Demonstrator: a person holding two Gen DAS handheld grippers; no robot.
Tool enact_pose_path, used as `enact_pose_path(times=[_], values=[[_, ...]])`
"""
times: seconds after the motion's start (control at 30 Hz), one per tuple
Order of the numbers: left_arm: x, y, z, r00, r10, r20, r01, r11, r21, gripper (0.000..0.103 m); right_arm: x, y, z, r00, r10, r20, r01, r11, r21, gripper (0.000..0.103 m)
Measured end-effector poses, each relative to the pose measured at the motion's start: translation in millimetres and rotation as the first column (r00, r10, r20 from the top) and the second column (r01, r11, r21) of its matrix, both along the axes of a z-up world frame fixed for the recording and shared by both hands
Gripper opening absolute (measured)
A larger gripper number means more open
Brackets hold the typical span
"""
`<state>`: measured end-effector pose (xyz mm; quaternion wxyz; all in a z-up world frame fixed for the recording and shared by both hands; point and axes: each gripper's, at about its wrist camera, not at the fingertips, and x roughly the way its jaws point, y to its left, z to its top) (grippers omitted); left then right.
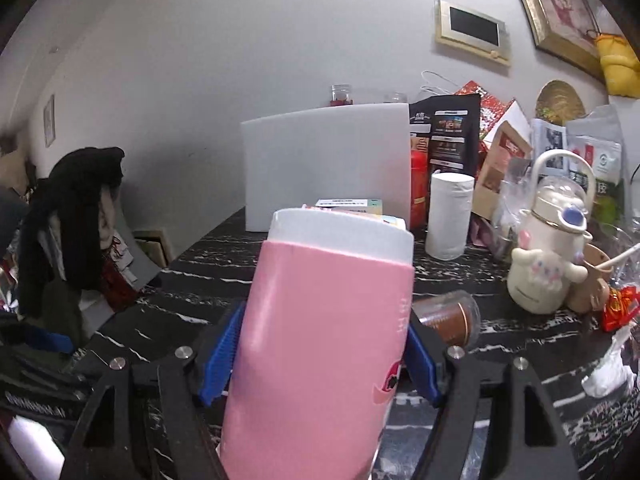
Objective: Flip cup upside down
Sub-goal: 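Rotate the right gripper to turn the pink cup rim-down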
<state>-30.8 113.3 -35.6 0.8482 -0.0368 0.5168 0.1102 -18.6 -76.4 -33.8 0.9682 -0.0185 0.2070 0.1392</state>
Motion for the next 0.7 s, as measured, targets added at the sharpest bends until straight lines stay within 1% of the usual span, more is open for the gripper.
enact_pose_path(times=[0.13, 0.3, 0.37, 0.63, 0.7], values=[[0.3, 1.8, -3.3, 1.0, 0.003, -0.004, -0.003, 1.0, 0.0, 0.086, -12.0, 5.9, -11.4, 0.999, -0.034, 0.029, 0.036, 0.996, -0.077, 0.074], [-0.4, 0.9, -4.9, 1.0, -0.004, -0.004, 0.004, 1.0, -0.003, 0.086, -18.0, 7.5, -16.1, 1.0, -0.011, 0.012, 0.012, 0.997, -0.076, 0.074], [-1.2, 0.4, -5.4, 1.0, -0.006, -0.001, 0.006, 1.0, -0.003, 0.086, -23.9, 7.5, -17.1, 0.999, -0.013, 0.032, 0.016, 0.997, -0.078, 0.074], [-6.7, -5.9, -7.4, 1.0, -0.022, 0.008, 0.022, 1.0, -0.015, 0.086, -60.2, 7.2, -19.9, 0.983, -0.045, 0.177, 0.065, 0.992, -0.111, 0.074], [-8.5, -9.4, -8.2, 0.999, -0.031, 0.007, 0.031, 0.999, -0.01, 0.086, -68.0, 9.8, -22.9, 0.98, -0.051, 0.195, 0.08, 0.986, -0.144, 0.074]])
